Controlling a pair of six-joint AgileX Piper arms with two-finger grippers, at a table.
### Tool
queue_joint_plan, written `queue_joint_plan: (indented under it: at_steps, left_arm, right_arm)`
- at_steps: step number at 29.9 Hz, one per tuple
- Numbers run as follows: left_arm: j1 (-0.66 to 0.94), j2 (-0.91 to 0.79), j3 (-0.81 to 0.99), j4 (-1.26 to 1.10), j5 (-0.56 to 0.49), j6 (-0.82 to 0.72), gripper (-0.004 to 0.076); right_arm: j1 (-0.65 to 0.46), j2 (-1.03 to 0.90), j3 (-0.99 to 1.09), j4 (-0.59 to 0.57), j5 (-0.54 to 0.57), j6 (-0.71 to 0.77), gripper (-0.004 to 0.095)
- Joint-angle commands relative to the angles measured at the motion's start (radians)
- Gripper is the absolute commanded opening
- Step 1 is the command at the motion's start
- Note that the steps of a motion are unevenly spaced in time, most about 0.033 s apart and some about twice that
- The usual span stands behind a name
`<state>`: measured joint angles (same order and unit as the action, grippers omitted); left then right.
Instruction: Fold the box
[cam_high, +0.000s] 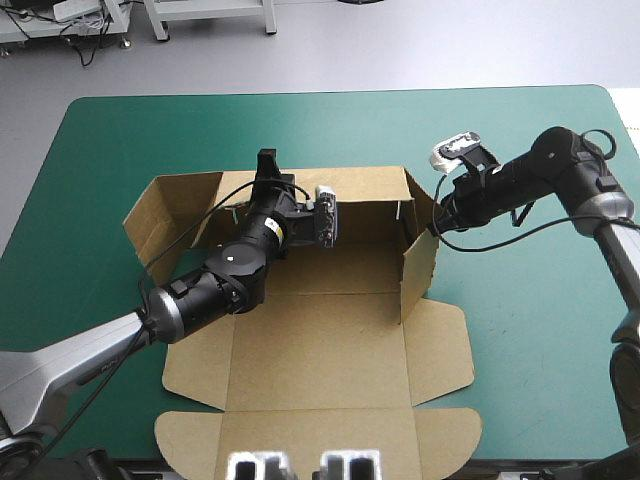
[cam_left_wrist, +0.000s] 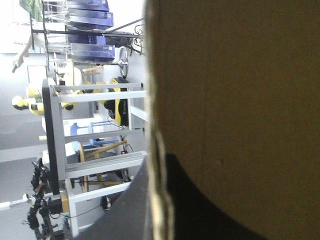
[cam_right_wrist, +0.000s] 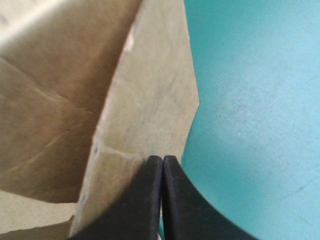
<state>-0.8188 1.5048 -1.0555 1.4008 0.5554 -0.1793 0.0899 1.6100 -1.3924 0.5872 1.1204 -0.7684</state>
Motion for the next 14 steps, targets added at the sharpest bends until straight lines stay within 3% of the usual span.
queue_joint_plan:
  at_steps: [1,8,14]
  left_arm:
    - [-0.033,-0.038,0.032,0.104,0.012,-0.037,-0.0010]
    - [-0.056,-0.038,0.052,0.180,0.018,-0.184,-0.0010]
    - [-0.056,-0.038,0.052,0.191,0.016,-0.184,-0.0010]
  right_arm:
    - [-0.007,-0.071,0.042,0.098,-0.073,-0.085,-0.0025]
    - [-0.007,-0.116,0.215,0.229,-0.163,-0.261,-0.0024]
    - [-0.007,-0.225,0.442,0.482,-0.379,-0.562,-0.0023]
